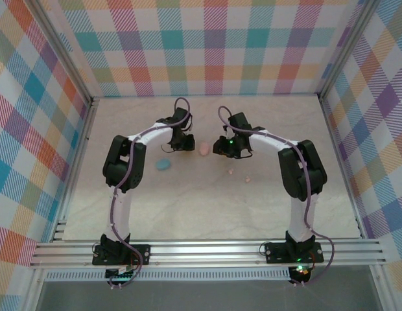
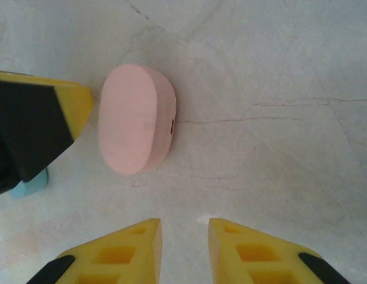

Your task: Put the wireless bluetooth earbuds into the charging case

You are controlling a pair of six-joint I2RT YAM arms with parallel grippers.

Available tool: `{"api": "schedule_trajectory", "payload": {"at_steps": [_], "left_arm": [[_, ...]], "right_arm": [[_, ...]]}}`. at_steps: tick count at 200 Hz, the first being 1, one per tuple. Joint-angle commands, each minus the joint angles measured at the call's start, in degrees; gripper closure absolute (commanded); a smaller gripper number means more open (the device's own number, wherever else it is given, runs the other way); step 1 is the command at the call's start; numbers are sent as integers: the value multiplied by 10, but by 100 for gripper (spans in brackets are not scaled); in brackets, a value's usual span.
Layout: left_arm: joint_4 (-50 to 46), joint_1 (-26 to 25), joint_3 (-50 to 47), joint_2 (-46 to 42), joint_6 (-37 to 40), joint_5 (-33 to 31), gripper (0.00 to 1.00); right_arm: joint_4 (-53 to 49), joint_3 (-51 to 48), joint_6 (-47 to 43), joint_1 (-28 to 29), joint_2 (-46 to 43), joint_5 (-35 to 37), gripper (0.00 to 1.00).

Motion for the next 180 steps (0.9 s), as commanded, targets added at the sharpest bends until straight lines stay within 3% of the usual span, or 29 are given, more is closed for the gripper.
{"api": "schedule_trajectory", "payload": {"at_steps": [1, 30, 58, 86, 135, 180], "left_arm": [[1, -24, -40, -29, -17, 7, 75], [44, -50, -78, -52, -43, 27, 75], [49, -65, -90, -69, -63, 18, 75], [43, -62, -126, -111, -73, -14, 71], [36, -41, -225, -212, -80, -51, 62], [32, -30, -270, -281, -74, -73, 57]], "right_arm": [[-23, 18, -6, -4, 4, -10, 72], [-26, 8, -15, -11, -7, 1, 69], [-32, 6, -46, -12, -17, 18, 56], [-53, 29, -133, 0, -8, 49, 45], [-89, 92, -250, 42, 25, 123, 40], [-123, 178, -255, 75, 89, 148, 35]]}}
